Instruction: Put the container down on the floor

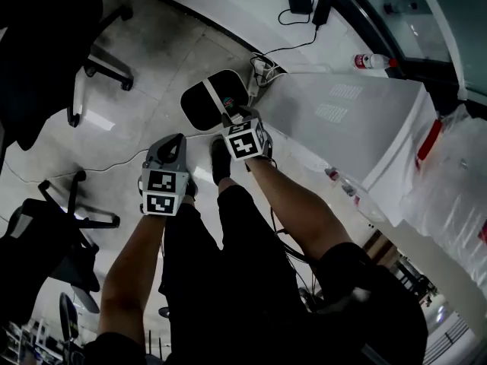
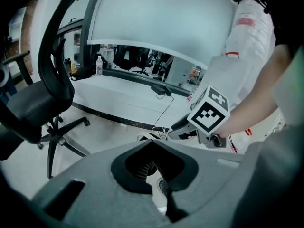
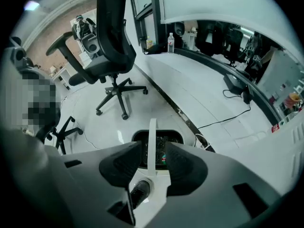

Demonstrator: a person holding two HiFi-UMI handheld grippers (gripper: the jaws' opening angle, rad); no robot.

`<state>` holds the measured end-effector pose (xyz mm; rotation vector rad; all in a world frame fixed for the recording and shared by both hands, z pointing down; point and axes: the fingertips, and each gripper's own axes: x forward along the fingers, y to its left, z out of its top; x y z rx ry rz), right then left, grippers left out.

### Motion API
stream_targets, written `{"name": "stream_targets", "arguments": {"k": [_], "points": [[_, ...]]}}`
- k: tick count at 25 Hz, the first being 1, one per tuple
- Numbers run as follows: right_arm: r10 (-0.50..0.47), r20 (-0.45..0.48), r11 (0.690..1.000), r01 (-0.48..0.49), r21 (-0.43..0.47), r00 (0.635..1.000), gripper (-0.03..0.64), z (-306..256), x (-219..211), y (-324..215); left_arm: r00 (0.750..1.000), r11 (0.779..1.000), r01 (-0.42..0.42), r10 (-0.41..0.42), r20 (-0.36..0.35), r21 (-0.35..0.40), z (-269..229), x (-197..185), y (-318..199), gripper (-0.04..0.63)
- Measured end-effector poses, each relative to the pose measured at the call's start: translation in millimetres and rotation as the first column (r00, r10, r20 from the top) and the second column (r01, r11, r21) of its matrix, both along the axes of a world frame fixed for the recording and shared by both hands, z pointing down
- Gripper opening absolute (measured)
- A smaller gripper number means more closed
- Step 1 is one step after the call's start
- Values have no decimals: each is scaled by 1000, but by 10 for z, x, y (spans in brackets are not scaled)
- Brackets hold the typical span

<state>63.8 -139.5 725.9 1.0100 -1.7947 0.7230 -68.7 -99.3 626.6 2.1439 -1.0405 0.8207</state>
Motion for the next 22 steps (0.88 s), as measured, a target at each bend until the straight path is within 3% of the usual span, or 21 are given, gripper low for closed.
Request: {"name": "stream_targets", "arguments": {"k": [2,6,11,17,22], "points": [[5,12,1000,-6,29,1000,116,-217,-11,-16,1000,1000,-19,18,4,23,-173,-7,-5,8],[5,45,998,-8,65,999,89,-656,-90,-35,998,997,-57,56,8,61,-509,-31,-6,8],[18,123,995,-30,94,992,24,-1181,-186,-3,999,995,-31,32,-16,99,-937,-97,30,8],[-5,207,990,-25,139,978,9,-1883,-344,40,997,989,-70,73,-20,131,-1360,-103,169,8],[-15,255,982,-33,185,967,9,-2476,-465,31,996,984,-23,38,-79,179,-1871,-128,163,6]]}}
